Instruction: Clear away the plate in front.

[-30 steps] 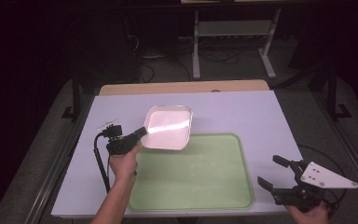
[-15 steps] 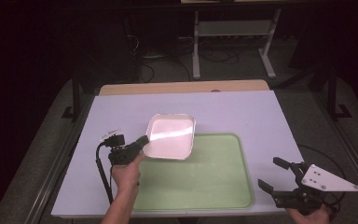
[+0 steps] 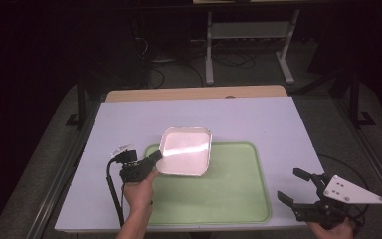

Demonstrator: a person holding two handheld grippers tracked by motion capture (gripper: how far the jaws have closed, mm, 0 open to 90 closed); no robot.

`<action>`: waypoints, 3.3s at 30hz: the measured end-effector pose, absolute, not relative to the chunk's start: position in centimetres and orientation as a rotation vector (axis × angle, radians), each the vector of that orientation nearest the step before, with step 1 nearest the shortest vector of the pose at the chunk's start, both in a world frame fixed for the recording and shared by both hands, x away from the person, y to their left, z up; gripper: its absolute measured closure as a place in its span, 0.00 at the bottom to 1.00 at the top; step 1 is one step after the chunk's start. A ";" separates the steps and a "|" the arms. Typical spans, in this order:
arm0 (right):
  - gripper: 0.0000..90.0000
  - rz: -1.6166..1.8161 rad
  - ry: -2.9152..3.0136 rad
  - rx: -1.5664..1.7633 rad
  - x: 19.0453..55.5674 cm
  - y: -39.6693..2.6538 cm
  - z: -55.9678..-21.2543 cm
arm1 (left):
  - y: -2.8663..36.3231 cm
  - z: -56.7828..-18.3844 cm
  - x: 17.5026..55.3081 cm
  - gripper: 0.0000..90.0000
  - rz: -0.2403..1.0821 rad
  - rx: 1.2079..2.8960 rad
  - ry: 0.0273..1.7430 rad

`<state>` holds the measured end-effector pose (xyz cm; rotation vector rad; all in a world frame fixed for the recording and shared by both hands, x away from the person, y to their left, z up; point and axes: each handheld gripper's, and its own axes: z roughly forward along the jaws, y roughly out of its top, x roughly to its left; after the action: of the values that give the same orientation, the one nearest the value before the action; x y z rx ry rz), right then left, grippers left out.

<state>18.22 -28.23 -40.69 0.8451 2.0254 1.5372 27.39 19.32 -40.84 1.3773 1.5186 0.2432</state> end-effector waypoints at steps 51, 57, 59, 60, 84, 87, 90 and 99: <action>0.15 1.534 2.072 0.809 18.7 -26.8 -40.8 | 15.7 -44.4 23.4 0.99 0.273 1.383 1.604; 0.15 1.537 2.080 0.804 18.8 -26.6 -40.8 | 15.2 -44.9 23.2 0.99 0.263 1.409 1.623; 0.15 1.538 2.079 0.801 18.9 -26.5 -40.8 | 15.1 -45.1 23.1 0.99 0.264 1.407 1.634; 0.15 1.538 2.081 0.800 18.9 -26.5 -40.8 | 15.1 -45.1 23.1 0.99 0.262 1.407 1.638; 0.15 1.535 2.106 0.784 19.0 -26.1 -40.9 | 14.0 -45.7 22.9 0.97 0.277 1.437 1.728; 0.15 1.532 2.110 0.782 19.0 -26.1 -40.9 | 14.0 -45.7 22.8 0.97 0.282 1.443 1.734; 0.15 1.536 2.111 0.780 19.0 -26.0 -40.8 | 14.0 -45.8 22.7 0.97 0.283 1.438 1.743; 0.15 1.534 2.122 0.770 19.1 -25.7 -40.8 | 14.1 -45.9 22.7 0.97 0.295 1.451 1.736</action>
<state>19.12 -25.72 -40.83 0.7700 2.1216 1.5335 22.75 14.06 -45.86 1.4507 1.7358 0.2947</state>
